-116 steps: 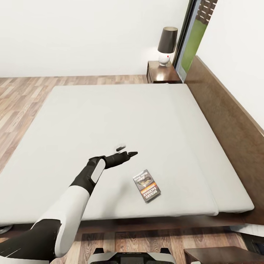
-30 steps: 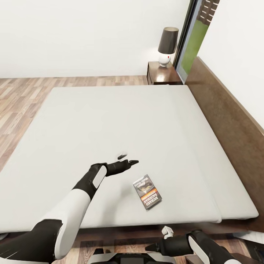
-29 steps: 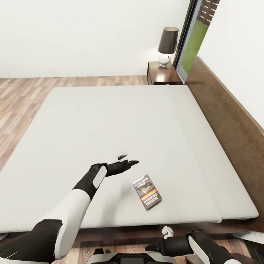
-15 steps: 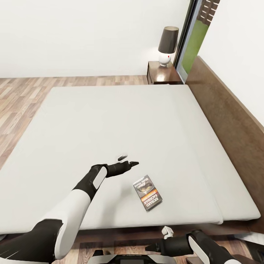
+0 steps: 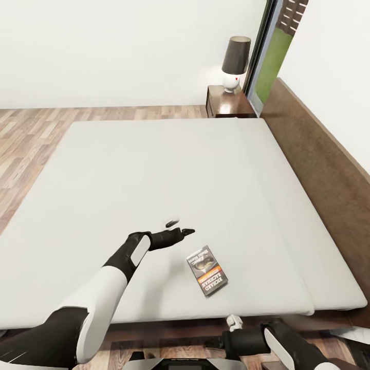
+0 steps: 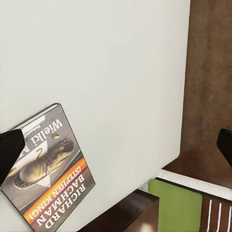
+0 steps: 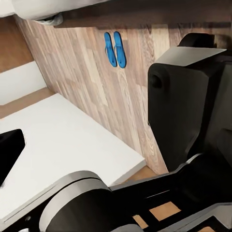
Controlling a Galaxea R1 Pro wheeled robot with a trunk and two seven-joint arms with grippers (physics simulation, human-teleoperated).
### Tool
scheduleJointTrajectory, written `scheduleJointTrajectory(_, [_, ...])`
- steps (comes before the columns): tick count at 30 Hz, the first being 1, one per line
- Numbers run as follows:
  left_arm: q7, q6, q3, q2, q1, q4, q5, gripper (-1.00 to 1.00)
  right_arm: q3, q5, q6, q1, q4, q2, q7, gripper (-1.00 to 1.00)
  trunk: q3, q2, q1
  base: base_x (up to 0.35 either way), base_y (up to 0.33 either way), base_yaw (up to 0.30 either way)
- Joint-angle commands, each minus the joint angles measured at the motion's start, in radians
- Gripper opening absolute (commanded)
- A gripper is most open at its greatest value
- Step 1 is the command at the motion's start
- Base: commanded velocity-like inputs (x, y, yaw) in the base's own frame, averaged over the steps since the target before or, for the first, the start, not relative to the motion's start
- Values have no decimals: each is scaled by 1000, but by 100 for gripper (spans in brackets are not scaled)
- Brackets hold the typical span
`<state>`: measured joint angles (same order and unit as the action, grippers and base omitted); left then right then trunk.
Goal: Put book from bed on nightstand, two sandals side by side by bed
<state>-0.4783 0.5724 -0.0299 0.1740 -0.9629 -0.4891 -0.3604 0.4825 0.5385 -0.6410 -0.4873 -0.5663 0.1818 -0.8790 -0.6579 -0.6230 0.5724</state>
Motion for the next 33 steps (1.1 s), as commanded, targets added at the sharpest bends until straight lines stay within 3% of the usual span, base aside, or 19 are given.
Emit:
scheduleJointTrajectory(1, [2,7,-2,1,0,-1,-4,100,1,21,-6,-1,-17,2,2,100,-1,-1,0,0,0,0])
scheduleJointTrajectory(5, [5,7,-1,1,0,-2,-4,100,-9,72,-8,-1,-49,3,3,100,-1,-1,0,0,0,0])
scheduleJointTrajectory(8, [6,7,-1,1,0,-1,-4,100,-12,85,-8,0,-55,4,3,100,-7,-15,8,0,0,0])
scheduleJointTrajectory(28, [-3,9,6,1,0,-12,-3,100,-11,89,-6,0,-55,2,5,100,-7,-15,8,0,0,0])
scheduleJointTrajectory(33, [-57,10,7,1,0,-53,-3,100,-11,89,-6,-1,-56,3,5,100,-7,-15,8,0,0,0])
